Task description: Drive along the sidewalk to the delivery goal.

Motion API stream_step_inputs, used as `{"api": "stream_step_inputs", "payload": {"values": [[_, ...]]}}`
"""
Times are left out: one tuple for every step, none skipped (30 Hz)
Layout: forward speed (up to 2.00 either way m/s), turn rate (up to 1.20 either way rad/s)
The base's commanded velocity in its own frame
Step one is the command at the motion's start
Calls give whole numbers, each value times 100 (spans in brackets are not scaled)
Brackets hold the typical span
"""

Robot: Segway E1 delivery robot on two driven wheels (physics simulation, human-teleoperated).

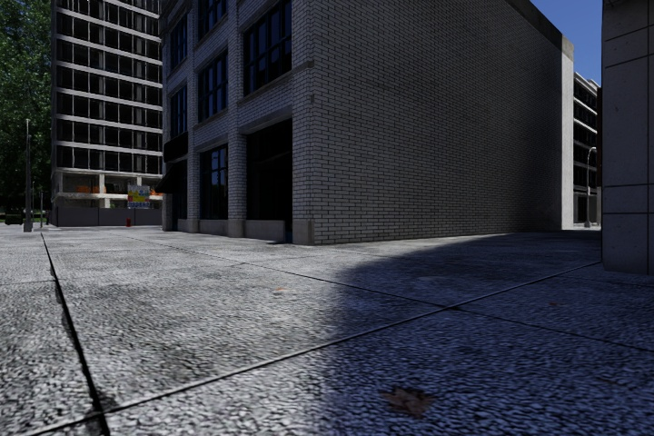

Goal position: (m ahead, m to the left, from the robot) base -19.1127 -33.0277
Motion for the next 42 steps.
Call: {"api": "stream_step_inputs", "payload": {"values": [[0, 0], [0, 0], [0, 0], [0, 0], [0, 0], [0, 0], [0, 0], [0, 0], [0, 0], [0, 0], [0, 0], [0, 0], [0, 0], [0, 0], [0, 0], [0, 0], [0, 0], [0, 0], [0, 0], [0, 0], [0, 0], [0, 0], [0, 0], [0, 0], [0, 0], [0, 0], [0, 0], [0, 0], [0, 0], [0, 0], [0, -9], [0, -9], [0, -26], [0, -43], [0, -54], [0, -68], [0, -75], [0, -75], [0, -77], [0, -78], [0, -78], [0, -78]]}}
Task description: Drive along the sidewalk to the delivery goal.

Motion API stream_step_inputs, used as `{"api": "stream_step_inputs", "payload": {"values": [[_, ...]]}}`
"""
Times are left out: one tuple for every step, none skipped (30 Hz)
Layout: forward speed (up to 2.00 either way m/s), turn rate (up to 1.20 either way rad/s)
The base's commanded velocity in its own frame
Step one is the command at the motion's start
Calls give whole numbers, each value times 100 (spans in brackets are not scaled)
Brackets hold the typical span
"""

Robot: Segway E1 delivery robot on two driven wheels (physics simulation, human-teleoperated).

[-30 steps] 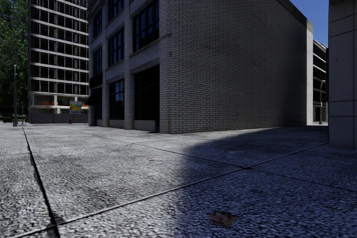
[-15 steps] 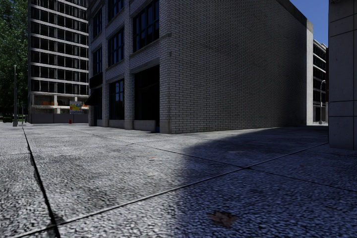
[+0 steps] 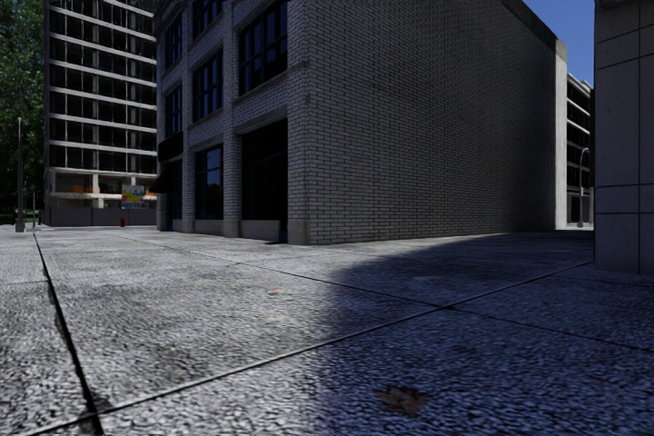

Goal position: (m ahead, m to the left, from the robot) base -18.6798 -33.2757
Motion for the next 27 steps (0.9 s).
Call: {"api": "stream_step_inputs", "payload": {"values": [[0, -78], [0, -78], [0, -78], [0, -78], [0, -78], [0, -78], [0, -78], [0, -78], [0, -79], [0, -79], [0, -79], [0, -79], [0, -79], [0, -79], [0, -79], [0, -79], [0, -79], [0, -79], [0, -79], [0, -79], [0, -79], [0, -79], [0, -79], [0, -79], [0, -79], [0, -79], [0, -79]]}}
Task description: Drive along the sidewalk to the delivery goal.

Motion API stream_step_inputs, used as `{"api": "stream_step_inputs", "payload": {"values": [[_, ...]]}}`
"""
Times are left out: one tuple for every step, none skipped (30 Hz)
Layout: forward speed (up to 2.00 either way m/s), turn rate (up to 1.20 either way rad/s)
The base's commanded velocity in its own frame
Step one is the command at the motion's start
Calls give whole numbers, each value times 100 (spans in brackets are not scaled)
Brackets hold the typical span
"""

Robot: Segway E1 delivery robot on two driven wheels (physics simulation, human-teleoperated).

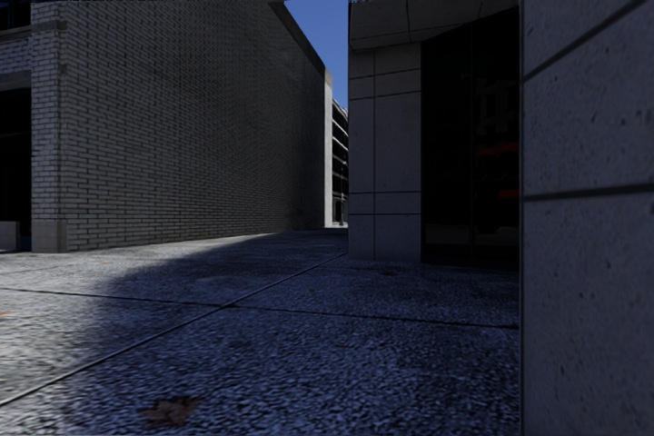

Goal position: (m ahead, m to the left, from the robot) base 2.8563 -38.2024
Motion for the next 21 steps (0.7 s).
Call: {"api": "stream_step_inputs", "payload": {"values": [[0, -79], [0, -79], [0, -79], [0, -79], [0, -79], [0, -79], [0, -79], [0, -79], [0, -79], [0, -79], [0, -79], [0, -79], [0, -79], [0, 0], [0, 0], [0, 0], [0, 0], [0, 0], [0, 0], [0, 0], [0, 0]]}}
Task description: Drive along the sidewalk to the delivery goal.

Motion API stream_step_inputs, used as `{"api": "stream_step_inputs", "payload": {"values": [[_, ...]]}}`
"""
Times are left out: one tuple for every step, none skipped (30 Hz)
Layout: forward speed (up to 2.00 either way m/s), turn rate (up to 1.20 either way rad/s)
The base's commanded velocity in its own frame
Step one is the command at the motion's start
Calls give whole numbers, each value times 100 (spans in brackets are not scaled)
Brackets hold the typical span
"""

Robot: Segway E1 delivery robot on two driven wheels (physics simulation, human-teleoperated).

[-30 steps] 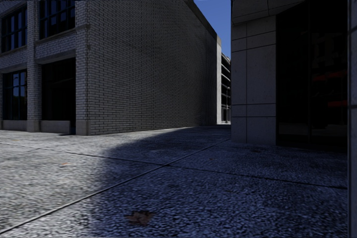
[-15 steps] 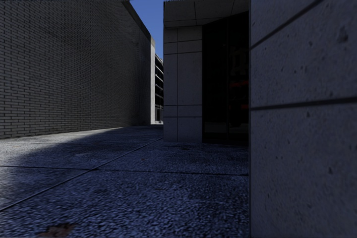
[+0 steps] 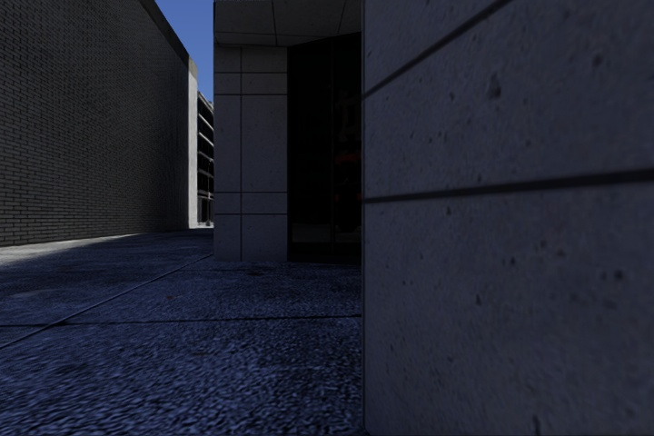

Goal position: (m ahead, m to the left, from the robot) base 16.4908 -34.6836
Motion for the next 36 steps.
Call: {"api": "stream_step_inputs", "payload": {"values": [[0, 0], [0, 0], [0, 0], [0, 0], [0, 0], [0, 0], [0, 0], [0, 0], [0, 0], [0, 0], [0, 0], [0, 0], [0, 0], [0, 0], [0, 0], [0, 0], [0, 0], [0, 0], [0, 0], [0, 0], [0, 0], [0, 0], [0, 0], [0, 0], [0, 0], [0, 0], [0, 0], [0, 0], [0, 0], [0, 35], [0, 65], [0, 90], [0, 120], [0, 120], [0, 120], [0, 120]]}}
